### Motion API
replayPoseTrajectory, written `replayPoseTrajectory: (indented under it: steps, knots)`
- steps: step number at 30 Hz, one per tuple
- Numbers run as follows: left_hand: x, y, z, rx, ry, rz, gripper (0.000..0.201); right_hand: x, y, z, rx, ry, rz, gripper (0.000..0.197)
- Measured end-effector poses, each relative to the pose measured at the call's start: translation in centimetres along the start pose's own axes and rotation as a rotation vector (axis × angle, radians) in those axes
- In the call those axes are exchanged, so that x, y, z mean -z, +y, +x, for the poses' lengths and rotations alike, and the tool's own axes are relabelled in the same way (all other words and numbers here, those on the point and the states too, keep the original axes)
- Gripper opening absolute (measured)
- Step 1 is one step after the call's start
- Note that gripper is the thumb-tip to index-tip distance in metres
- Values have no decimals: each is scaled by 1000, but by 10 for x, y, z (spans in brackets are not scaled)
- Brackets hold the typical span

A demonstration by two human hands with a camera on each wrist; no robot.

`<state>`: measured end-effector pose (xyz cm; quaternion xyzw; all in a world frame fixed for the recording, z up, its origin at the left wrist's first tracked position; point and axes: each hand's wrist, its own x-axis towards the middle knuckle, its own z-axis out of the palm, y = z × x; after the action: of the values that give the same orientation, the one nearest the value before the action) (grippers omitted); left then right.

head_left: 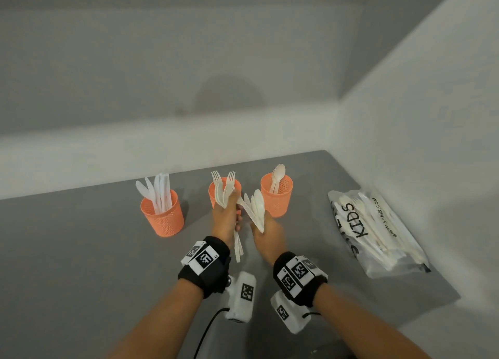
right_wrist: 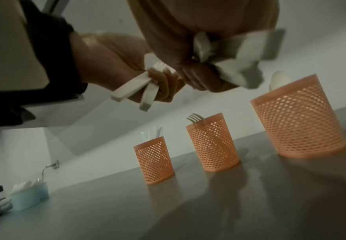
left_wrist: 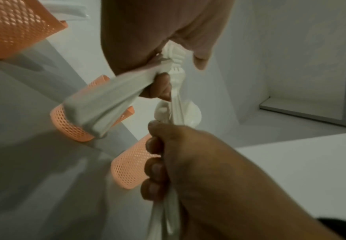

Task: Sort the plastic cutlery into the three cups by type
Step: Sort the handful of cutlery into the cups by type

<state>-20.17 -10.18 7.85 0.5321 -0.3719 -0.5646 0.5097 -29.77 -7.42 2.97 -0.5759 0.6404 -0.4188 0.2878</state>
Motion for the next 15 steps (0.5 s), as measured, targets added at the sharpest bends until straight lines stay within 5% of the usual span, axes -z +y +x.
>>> replayPoseTrajectory:
  steps: [4, 7, 15]
  knots:
    - [-8, -8, 2, -25, 60, -43, 23, 1, 2, 1, 45, -19, -103, 26]
    - [-10, -11, 6, 40, 130, -67, 4, 5, 6, 2, 57, -68, -167, 25]
    - [16, -5, 34, 162, 217, -234, 20, 39, 26, 24, -32, -352, -175, 31]
